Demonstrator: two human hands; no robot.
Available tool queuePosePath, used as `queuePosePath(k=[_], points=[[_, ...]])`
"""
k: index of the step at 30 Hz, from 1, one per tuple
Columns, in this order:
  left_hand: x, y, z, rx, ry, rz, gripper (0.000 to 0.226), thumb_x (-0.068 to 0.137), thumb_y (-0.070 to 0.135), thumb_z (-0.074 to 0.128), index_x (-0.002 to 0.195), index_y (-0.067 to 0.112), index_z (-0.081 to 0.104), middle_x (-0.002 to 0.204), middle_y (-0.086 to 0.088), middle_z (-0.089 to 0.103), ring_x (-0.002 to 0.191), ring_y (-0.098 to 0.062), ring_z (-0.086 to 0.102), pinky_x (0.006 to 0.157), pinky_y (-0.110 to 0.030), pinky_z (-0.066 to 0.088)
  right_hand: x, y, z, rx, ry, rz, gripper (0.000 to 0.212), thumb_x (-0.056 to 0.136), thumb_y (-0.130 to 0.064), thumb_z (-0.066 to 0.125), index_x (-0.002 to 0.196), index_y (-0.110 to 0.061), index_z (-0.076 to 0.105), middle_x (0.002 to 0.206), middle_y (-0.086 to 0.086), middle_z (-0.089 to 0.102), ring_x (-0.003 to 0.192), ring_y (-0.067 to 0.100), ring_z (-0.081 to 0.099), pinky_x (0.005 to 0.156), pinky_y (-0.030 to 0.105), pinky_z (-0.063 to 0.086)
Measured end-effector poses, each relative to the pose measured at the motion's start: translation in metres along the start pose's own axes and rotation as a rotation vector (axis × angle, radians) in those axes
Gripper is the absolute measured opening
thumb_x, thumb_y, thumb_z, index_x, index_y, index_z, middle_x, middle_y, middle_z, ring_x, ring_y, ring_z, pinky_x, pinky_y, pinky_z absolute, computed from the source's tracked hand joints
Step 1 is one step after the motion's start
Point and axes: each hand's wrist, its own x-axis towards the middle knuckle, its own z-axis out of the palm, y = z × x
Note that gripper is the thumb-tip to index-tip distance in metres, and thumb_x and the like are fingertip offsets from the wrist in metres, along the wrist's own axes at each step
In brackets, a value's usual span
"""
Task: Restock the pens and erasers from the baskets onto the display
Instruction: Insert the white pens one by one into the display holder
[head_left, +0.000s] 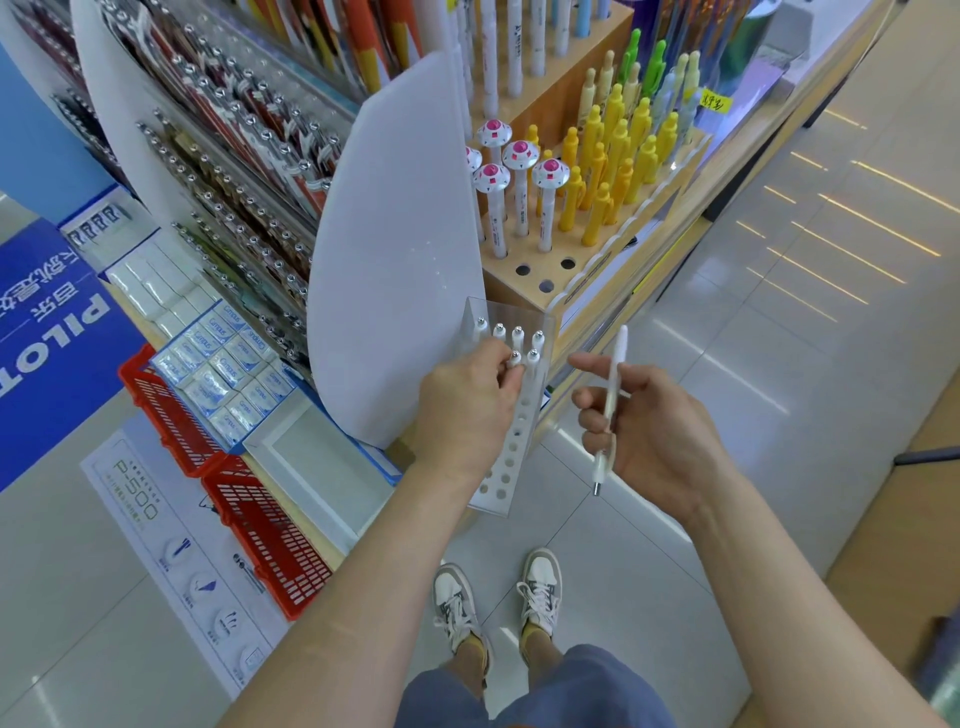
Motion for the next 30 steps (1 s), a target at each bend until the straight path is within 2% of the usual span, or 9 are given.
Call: queuePosePath(k=[4,6,9,12,15,18,20,25,30], points=[[0.005,0.001,0.001,0.018,-0.033,-0.022,0.01,0.086,0.02,0.063,0.084,0.011,0.064,0.07,-0.005,0.068,0.065,-0.028,0.062,0.061,-0.04,0.052,0.002,0.004,0.003,0.034,-0.011,-0.052,0.026,0.097,-0.018,0.046,0.104,-0.005,0.067,0.076,0.008,0.054,0.07,0.021,0.057,0.069,0.033,0.051],[0.006,0.001,-0.001,0.025,-0.048,-0.04,0.011,0.086,0.022,0.063,0.091,0.013,0.066,0.074,-0.003,0.07,0.069,-0.026,0.064,0.064,-0.039,0.053,0.002,0.006,0.005,-0.008,0.003,-0.097,0.026,0.099,-0.021,0.047,0.104,-0.007,0.068,0.078,0.007,0.058,0.08,0.021,0.061,0.079,0.038,0.051],[0.003,0.002,-0.008,-0.01,-0.08,-0.088,0.023,0.085,0.026,0.066,0.107,0.021,0.066,0.084,-0.002,0.072,0.079,-0.023,0.068,0.072,-0.037,0.056,0.002,0.007,0.007,-0.094,0.043,-0.146,0.028,0.095,-0.029,0.051,0.102,-0.011,0.071,0.076,0.001,0.056,0.07,0.012,0.053,0.068,0.027,0.042],[-0.003,0.007,-0.019,-0.097,-0.072,-0.179,0.023,0.086,0.026,0.066,0.109,0.025,0.066,0.089,0.005,0.072,0.082,-0.013,0.068,0.078,-0.034,0.055,0.002,0.005,0.008,-0.007,0.039,-0.183,0.025,0.091,-0.026,0.054,0.1,-0.009,0.07,0.068,-0.001,0.049,0.057,0.01,0.041,0.055,0.021,0.037],[-0.011,0.015,-0.031,-0.322,-0.092,-0.292,0.009,0.088,0.029,0.065,0.095,0.027,0.07,0.078,0.013,0.07,0.073,-0.003,0.066,0.074,-0.032,0.056,0.002,0.003,0.01,0.078,0.015,-0.201,0.017,0.086,-0.02,0.058,0.095,-0.007,0.065,0.073,0.003,0.056,0.06,0.013,0.053,0.059,0.02,0.05],[-0.02,0.028,-0.042,-0.664,-0.212,-0.446,0.008,0.085,0.025,0.069,0.093,0.024,0.071,0.079,0.0,0.073,0.069,-0.013,0.069,0.068,-0.033,0.057,0.001,0.003,0.013,0.122,-0.007,-0.22,0.005,0.084,-0.01,0.061,0.088,-0.01,0.058,0.075,0.005,0.062,0.066,0.017,0.064,0.062,0.021,0.054],[-0.023,0.034,-0.049,-0.795,-0.175,-0.498,0.009,0.083,0.015,0.071,0.093,0.016,0.071,0.075,-0.008,0.072,0.064,-0.015,0.067,0.063,-0.026,0.056,0.001,0.003,0.015,0.119,-0.02,-0.213,0.007,0.081,-0.009,0.063,0.084,-0.011,0.058,0.076,0.007,0.064,0.067,0.017,0.067,0.062,0.021,0.055],[-0.018,0.033,-0.062,-0.855,0.01,-0.463,0.006,0.085,0.011,0.068,0.091,0.013,0.068,0.072,-0.006,0.071,0.065,-0.015,0.068,0.062,-0.021,0.053,0.003,0.003,0.015,0.074,0.012,-0.219,0.008,0.082,-0.012,0.063,0.088,-0.008,0.066,0.068,0.005,0.062,0.057,0.013,0.06,0.055,0.017,0.052],[-0.015,0.033,-0.071,-0.82,0.073,-0.361,0.007,0.09,0.018,0.061,0.095,0.021,0.066,0.076,0.004,0.068,0.068,-0.012,0.065,0.067,-0.029,0.056,0.007,0.006,0.011,-0.063,-0.037,-0.183,0.019,0.092,-0.011,0.053,0.098,0.0,0.068,0.069,0.007,0.065,0.058,0.015,0.061,0.055,0.02,0.052]])
